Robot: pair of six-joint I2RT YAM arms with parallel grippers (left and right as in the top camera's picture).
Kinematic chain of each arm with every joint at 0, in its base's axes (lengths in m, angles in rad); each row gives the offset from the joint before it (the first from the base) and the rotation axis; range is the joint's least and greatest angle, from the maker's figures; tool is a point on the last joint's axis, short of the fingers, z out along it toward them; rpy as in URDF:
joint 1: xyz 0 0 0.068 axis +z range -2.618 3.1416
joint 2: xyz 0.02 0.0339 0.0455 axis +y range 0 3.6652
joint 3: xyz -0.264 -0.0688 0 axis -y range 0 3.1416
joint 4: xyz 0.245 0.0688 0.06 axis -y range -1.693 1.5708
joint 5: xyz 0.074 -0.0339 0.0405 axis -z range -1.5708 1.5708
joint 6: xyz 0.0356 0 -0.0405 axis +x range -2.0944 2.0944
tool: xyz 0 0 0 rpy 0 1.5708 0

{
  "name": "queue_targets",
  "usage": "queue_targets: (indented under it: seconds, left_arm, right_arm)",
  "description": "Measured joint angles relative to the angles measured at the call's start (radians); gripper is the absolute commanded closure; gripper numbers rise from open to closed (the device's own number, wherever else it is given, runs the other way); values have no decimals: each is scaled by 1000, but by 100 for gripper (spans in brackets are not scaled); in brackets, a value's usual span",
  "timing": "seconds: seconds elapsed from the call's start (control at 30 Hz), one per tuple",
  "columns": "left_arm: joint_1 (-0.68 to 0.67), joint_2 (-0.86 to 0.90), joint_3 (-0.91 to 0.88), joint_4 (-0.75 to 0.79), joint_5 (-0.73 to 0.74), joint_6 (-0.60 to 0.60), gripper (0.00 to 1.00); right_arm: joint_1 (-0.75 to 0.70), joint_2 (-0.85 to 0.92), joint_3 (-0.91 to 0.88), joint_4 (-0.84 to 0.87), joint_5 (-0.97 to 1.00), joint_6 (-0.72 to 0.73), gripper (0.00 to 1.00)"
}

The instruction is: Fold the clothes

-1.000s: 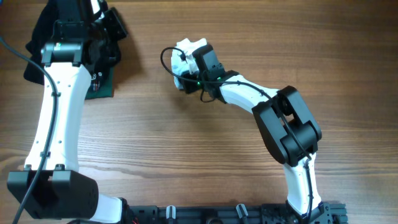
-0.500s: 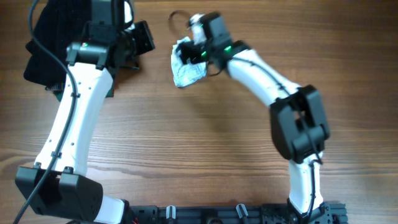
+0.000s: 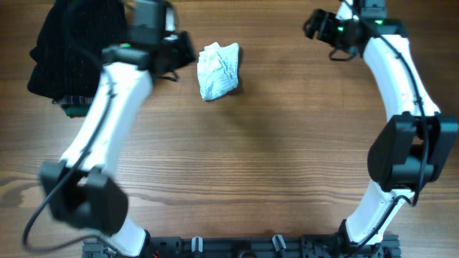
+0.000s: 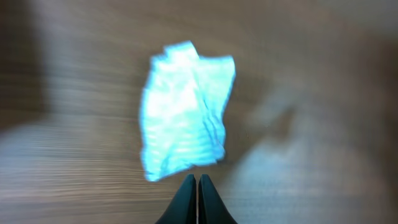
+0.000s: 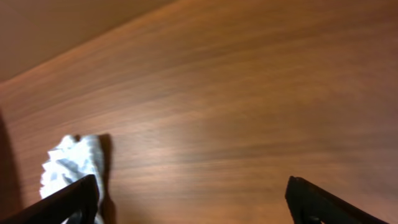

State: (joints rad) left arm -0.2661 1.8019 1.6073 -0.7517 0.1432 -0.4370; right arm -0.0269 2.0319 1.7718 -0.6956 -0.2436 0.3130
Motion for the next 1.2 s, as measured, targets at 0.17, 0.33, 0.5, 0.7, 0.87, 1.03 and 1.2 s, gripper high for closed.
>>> queue_targets:
  seconds: [0.17, 0.33, 0.5, 0.7, 0.87, 1.03, 1.2]
  left_arm:
    - [-108, 185, 0, 95, 18, -48, 94]
    - [-124, 283, 0, 120, 23, -122, 91]
    - [-127, 312, 0, 158, 25, -100, 79]
    - [-134, 316, 0, 157, 27, -8, 64]
    - [-134, 316, 0, 101, 30, 167, 55]
    - [-144, 317, 0, 60, 10, 428, 53]
    - [-170, 318, 0, 64, -67, 639, 50]
  right_arm:
    - [-47, 0, 0, -80, -3, -5, 1]
    - [-48, 0, 0, -105, -3, -27, 0]
    - [-47, 0, 0, -105, -3, -31, 0]
    - [-47, 0, 0, -121, -3, -31, 0]
    - [-47, 0, 0, -129, -3, -52, 0]
    - [-47, 0, 0, -130, -3, -57, 0]
    - [-47, 0, 0, -130, -3, -57, 1]
